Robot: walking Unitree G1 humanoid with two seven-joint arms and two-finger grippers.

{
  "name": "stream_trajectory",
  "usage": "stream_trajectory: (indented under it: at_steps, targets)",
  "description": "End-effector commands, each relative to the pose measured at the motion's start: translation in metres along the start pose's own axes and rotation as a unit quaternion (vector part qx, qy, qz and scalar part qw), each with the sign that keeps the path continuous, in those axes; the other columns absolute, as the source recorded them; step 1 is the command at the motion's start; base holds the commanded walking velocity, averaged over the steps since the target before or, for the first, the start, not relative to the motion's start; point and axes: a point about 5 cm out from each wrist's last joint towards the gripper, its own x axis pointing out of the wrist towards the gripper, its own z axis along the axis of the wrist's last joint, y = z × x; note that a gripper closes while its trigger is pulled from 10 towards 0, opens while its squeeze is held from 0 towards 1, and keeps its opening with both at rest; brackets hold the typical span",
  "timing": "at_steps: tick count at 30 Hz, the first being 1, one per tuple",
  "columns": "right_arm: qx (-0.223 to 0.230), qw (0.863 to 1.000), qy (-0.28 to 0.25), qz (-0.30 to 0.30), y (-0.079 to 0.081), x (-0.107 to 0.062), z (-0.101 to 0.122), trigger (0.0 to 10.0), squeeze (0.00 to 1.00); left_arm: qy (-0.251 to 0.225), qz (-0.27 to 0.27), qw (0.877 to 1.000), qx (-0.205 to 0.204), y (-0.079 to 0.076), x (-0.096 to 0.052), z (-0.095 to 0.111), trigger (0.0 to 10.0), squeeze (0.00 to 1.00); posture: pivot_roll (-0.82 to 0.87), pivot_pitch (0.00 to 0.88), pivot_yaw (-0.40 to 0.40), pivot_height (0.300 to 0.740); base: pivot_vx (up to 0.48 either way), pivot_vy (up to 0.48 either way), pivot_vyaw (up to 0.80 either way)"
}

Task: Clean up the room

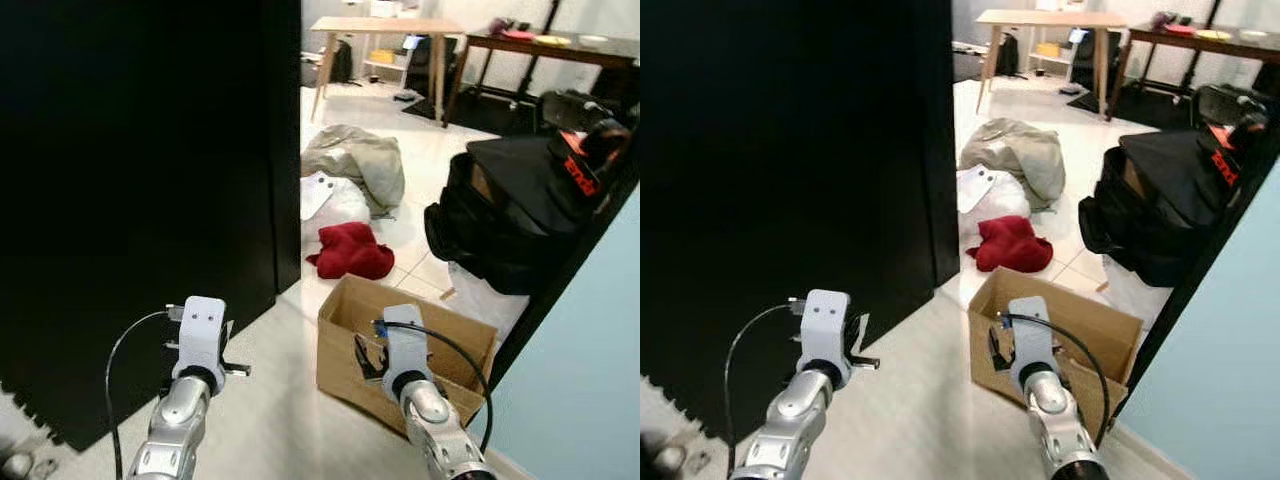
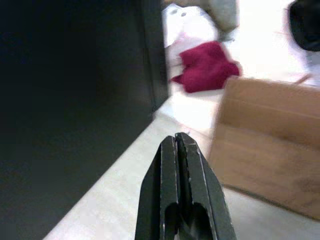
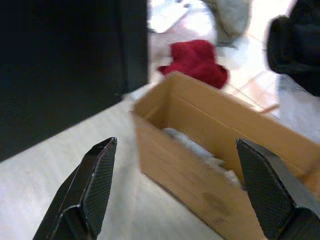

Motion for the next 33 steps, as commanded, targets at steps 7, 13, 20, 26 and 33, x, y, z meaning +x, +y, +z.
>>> stream_trajectory:
  at_steps: [7, 13, 20, 26, 33]
  targets:
    - [0.005, 1.000, 0.001, -0.007, -0.0031, -0.0007, -0.0001, 10.0, 0.00, 0.000, -0.008, 1.000, 0.002, -0.0042, -0.0001, -0.0005, 10.0, 0.00, -0.01, 0.039, -0.002, 0.740, 0.394, 0.000, -0.80]
    - [0.007, 1.000, 0.001, -0.007, -0.0005, -0.0027, -0.0016, 10.0, 0.00, 0.003, -0.012, 1.000, 0.004, -0.0025, -0.0022, -0.0027, 10.0, 0.00, -0.01, 0.040, 0.006, 0.740, 0.379, 0.000, -0.08]
    - [0.003, 1.000, 0.004, -0.006, -0.0031, -0.0039, -0.0041, 10.0, 0.00, 0.003, -0.009, 1.000, 0.000, -0.0031, -0.0049, -0.0045, 10.0, 0.00, 0.00, 0.027, -0.014, 0.740, 0.360, 0.000, 0.00]
    - [-0.004, 1.000, 0.006, -0.005, -0.0045, -0.0033, -0.0032, 10.0, 0.00, 0.000, -0.007, 1.000, -0.002, -0.0029, -0.0068, -0.0051, 10.0, 0.00, 0.00, 0.023, -0.016, 0.740, 0.356, 0.000, 0.00]
    - [0.004, 1.000, 0.005, -0.006, -0.0054, -0.0031, -0.0026, 10.0, 0.00, 0.001, -0.007, 1.000, -0.001, -0.0018, -0.0066, -0.0054, 10.0, 0.00, 0.00, 0.018, -0.017, 0.740, 0.356, 0.000, -0.13]
